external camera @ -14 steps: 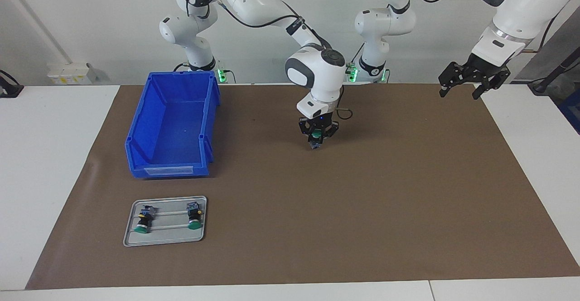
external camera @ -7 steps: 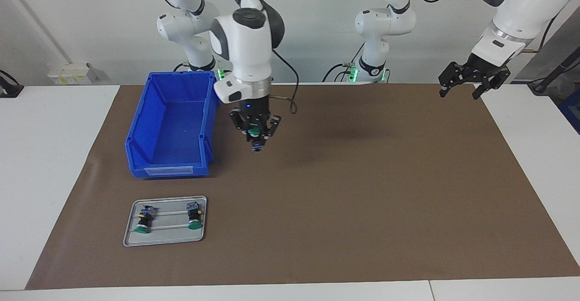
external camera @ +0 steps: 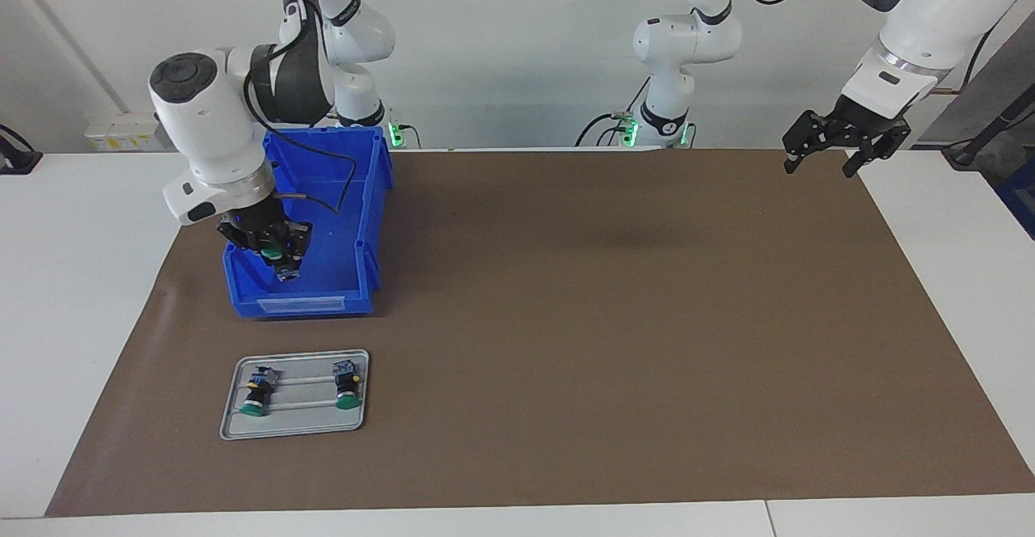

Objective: Place and press button with both arms
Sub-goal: 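Carry the button over the blue bin and release it inside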

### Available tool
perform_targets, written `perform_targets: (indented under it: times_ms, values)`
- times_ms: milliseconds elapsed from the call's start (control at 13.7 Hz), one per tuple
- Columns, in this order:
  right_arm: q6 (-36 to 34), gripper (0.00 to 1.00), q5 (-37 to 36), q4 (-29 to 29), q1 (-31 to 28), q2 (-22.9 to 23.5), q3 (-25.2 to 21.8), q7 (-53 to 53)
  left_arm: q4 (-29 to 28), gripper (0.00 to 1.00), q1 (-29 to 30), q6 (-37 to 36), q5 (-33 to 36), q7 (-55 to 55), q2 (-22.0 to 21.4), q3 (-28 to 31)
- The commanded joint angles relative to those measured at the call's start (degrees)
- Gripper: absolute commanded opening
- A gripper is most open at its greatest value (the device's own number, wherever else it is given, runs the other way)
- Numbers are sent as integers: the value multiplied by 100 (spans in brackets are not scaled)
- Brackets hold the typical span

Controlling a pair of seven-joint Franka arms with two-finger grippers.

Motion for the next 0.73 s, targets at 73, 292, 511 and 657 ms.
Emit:
perform_targets:
  times_ms: [73,292,511,657]
  values:
    - [1304,0,139,-1612,-83,-459,100,60,-167,100,34,14,90,10,-158,-39]
    - [1570,0,148,-2009,-4,-503,109,367,-167,100,34,14,90,10,-158,-39]
    - [1913,18,148,-2317,-3,-495,109,394,-167,100,34,14,90,10,-158,-39]
    - [1843,90,139,-2265,5,-477,109,412,-167,100,34,14,90,10,-158,-39]
